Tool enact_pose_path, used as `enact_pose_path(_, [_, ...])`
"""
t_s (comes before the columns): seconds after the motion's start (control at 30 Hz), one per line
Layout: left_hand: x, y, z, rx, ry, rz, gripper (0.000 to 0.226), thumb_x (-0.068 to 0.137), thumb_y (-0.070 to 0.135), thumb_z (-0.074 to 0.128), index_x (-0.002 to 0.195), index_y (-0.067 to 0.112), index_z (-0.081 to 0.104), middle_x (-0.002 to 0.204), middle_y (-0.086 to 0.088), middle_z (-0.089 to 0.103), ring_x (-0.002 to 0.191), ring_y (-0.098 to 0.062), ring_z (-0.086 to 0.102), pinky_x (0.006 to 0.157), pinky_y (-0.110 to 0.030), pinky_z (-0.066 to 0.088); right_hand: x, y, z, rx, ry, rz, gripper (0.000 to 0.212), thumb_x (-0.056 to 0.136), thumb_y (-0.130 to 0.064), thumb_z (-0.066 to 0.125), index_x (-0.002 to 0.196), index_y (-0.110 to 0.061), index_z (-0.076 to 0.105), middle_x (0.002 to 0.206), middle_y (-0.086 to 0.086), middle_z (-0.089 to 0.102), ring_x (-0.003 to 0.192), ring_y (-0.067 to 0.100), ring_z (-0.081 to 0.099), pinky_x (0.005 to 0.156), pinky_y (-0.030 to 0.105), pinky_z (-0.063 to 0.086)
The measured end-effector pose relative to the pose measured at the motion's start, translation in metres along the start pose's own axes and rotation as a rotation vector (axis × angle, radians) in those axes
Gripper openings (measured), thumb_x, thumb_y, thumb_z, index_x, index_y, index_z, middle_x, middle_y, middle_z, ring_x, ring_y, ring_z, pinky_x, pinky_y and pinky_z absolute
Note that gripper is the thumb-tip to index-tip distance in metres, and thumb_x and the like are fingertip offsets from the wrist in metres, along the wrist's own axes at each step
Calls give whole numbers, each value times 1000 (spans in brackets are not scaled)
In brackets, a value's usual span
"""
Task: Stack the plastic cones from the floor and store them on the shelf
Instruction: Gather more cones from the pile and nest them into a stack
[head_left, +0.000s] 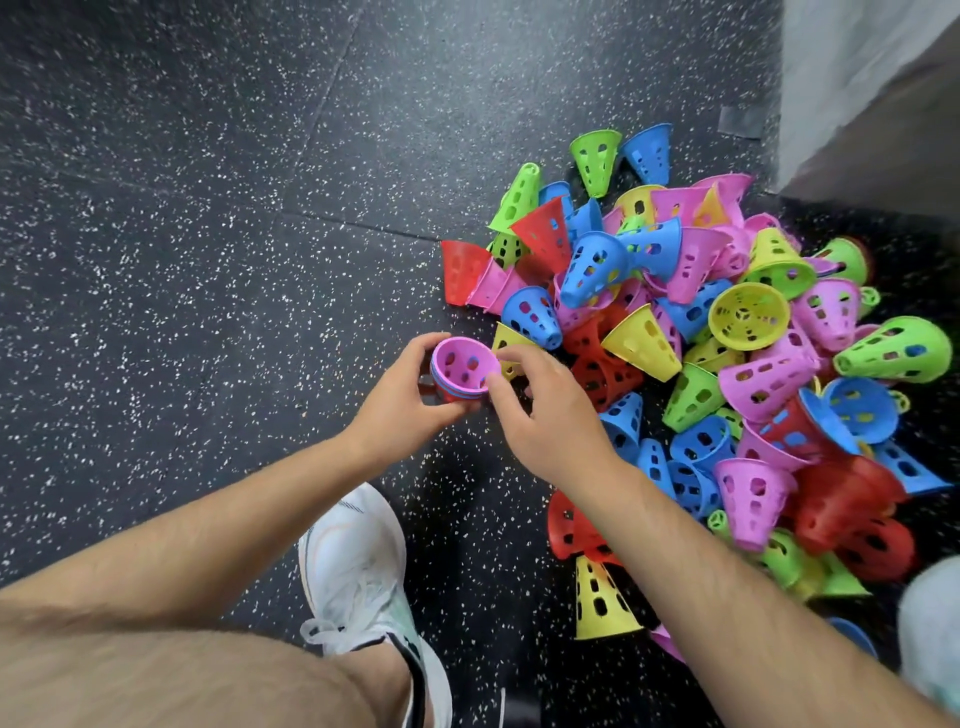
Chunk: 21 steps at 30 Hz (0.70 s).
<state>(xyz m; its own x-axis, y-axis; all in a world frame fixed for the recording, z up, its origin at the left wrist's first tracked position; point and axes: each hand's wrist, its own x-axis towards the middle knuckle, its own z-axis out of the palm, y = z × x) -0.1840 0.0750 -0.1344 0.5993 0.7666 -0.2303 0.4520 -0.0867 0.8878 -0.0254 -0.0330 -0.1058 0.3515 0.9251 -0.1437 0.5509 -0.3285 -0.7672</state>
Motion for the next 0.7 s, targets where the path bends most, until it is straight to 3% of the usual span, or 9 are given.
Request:
enact_pose_path(0.1, [2,0,3,1,6,-32,72,75,12,91,133,26,52,123,18,65,106,-1,67,92,-17,53,10,10,-2,-42,70,51,34,100,-26,52,132,-16,56,129,-1,58,118,20,53,102,37,43])
enact_pose_path(0.27, [5,1,2,-13,-2,-74,69,76,10,89,130,30,52,121,18,65,102,0,68,88,-12,51,35,14,-5,-235,27,28,35,99,-13,48,133,-9,54,131,9,55,118,31,51,100,41,41])
enact_pose_path(0.47, [4,2,0,-3,-14,-101,69,77,8,88,133,24,52,121,17,64,95,9,65,83,-7,48,56,15,7,-502,-30,61,25,99,-14,53,123,-10,54,127,9,48,115,30,47,90,40,46])
enact_pose_path(0.7, [5,-3,-1,-6,-15,-103,70,76,9,89,134,23,52,121,16,65,104,0,66,88,-14,52,38,21,14,-595,-4,38,14,98,-18,54,111,-13,58,114,8,52,104,30,51,81,39,43])
